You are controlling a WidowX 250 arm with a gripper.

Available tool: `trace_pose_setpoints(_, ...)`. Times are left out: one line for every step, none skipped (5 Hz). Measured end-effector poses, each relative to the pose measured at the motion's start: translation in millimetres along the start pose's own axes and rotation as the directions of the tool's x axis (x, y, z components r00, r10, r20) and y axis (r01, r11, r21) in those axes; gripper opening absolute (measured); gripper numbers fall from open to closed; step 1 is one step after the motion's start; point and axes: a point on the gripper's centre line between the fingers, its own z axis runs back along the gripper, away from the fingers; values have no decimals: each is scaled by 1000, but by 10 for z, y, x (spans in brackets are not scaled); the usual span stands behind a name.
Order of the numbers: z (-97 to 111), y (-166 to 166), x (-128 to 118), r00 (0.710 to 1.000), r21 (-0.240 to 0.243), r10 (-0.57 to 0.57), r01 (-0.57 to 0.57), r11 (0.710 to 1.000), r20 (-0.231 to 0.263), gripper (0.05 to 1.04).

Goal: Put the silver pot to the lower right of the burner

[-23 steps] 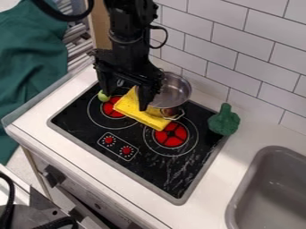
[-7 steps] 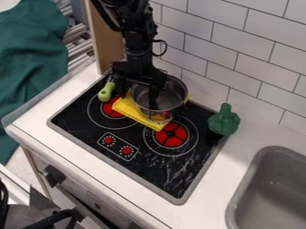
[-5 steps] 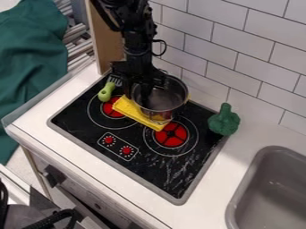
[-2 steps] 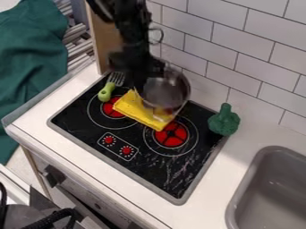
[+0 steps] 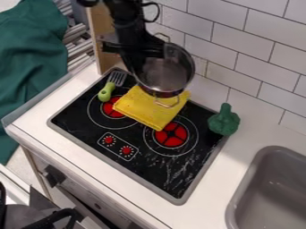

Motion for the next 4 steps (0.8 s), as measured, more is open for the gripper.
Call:
trace_pose_setpoints(136, -36, -293, 999, 17, -6, 6, 1000, -35, 55)
trace_pose_setpoints(194, 93, -631, 995, 67, 9, -2, 998, -101, 55)
trace_pose_setpoints(163, 255, -939, 985, 79, 13, 1, 997, -169, 55)
trace_pose_setpoints(2, 214, -1147, 974, 40, -32, 42, 998, -224, 55)
